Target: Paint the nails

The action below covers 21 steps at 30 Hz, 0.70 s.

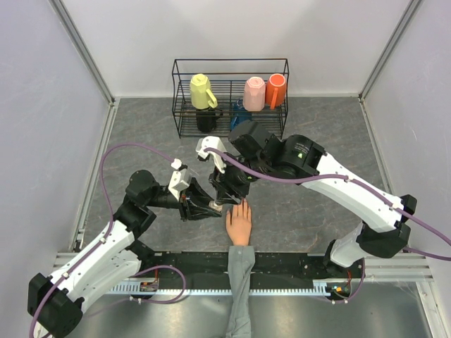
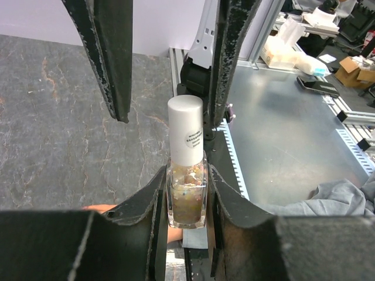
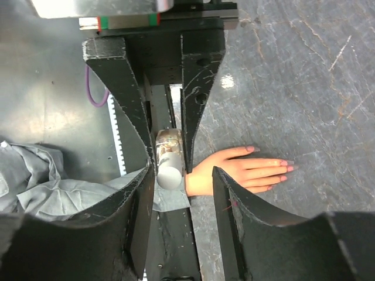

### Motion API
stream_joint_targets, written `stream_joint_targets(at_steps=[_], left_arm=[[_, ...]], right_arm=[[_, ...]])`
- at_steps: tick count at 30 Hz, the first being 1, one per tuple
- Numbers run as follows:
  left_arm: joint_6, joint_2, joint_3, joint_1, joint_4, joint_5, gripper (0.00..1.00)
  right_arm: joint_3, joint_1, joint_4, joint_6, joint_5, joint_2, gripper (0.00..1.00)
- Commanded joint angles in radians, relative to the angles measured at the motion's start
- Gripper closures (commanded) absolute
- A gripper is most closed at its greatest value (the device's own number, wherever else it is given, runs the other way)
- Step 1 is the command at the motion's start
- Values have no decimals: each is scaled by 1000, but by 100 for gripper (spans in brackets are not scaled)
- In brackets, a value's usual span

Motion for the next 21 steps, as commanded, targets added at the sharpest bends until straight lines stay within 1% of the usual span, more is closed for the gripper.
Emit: stream_joint_targets(at_steps=[1, 3, 5, 7, 12, 13, 19, 20, 21], left_arm=[[-11, -10, 45, -3, 23, 9, 98], [-8, -10, 48, -3, 18, 6, 98], [-6, -8, 48, -3, 15, 3, 98], [0, -10, 49, -3, 8, -5, 98], [9, -10, 54, -3, -6, -15, 98], [10, -11, 54, -3, -9, -18, 98], [24, -11, 57, -3, -26, -38, 98], [27, -10, 58, -3, -34, -43, 98], [35, -13, 61, -2, -40, -57, 98]], right_arm=[[-1, 0, 7, -17, -43, -8, 49], [-5, 2, 8, -16, -53, -5, 49], [-8, 0, 11, -14, -63, 1, 51], [-10, 0, 13, -12, -64, 7, 55], [-16, 0, 17, -9, -64, 16, 58], [-15, 0, 21, -8, -61, 18, 62], [-19, 6, 28, 3, -66, 33, 73], [-19, 6, 31, 4, -61, 36, 76], [-22, 11, 33, 9, -58, 39, 81]])
